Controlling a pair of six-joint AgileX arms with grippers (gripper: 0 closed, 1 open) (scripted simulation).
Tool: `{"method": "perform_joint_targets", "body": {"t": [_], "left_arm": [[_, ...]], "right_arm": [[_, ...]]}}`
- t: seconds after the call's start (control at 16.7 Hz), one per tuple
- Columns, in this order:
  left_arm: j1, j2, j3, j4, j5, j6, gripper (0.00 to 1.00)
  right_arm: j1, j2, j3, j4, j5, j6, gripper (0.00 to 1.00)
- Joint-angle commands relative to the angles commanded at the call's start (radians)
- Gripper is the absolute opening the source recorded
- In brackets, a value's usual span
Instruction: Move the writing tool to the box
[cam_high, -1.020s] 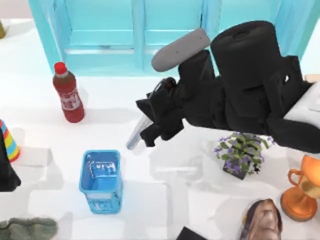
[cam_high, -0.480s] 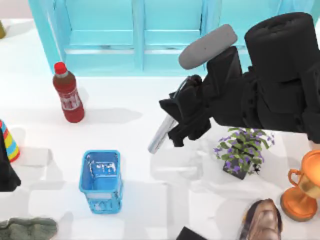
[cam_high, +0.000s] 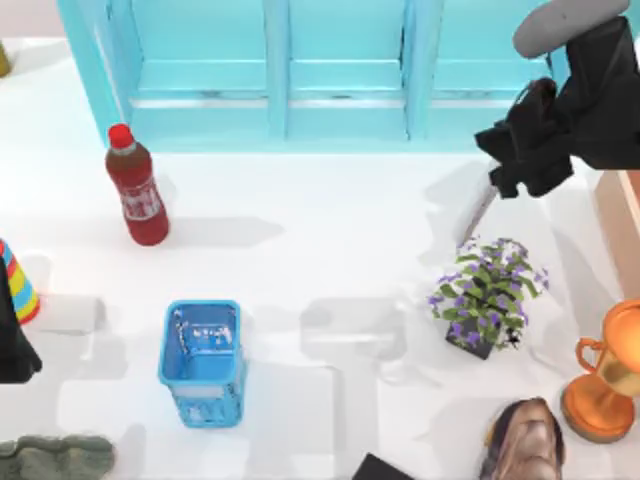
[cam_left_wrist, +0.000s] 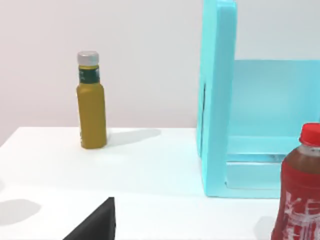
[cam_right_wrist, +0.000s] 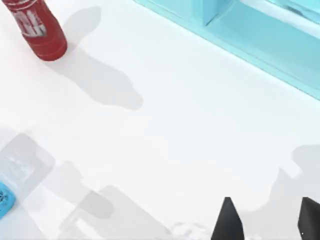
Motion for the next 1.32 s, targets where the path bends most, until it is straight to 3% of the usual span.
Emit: {"method": "perform_joint_targets", "body": {"t": [0.36,0.6,1.08,1.32], "left_arm": [[0.0,0.0,0.0,0.0,0.0,0.0,1.0],[0.0,0.0,0.0,0.0,0.0,0.0,1.0],[0.0,0.0,0.0,0.0,0.0,0.0,1.0],[0.0,0.0,0.0,0.0,0.0,0.0,1.0]], "right_arm": [[-0.53,-0.091,0.088,-0.308,-0.118,-0.267,0.0],[-0.76,-0.145,0.107,-0.472,-0.169,-0.405,0.0],[-0.816,-0.159,0.103,-0.519,-0.178,-0.446,0.0],[-0.793,-0.151,0.014,-0.415,-0.161,-0.421,0.0]]}}
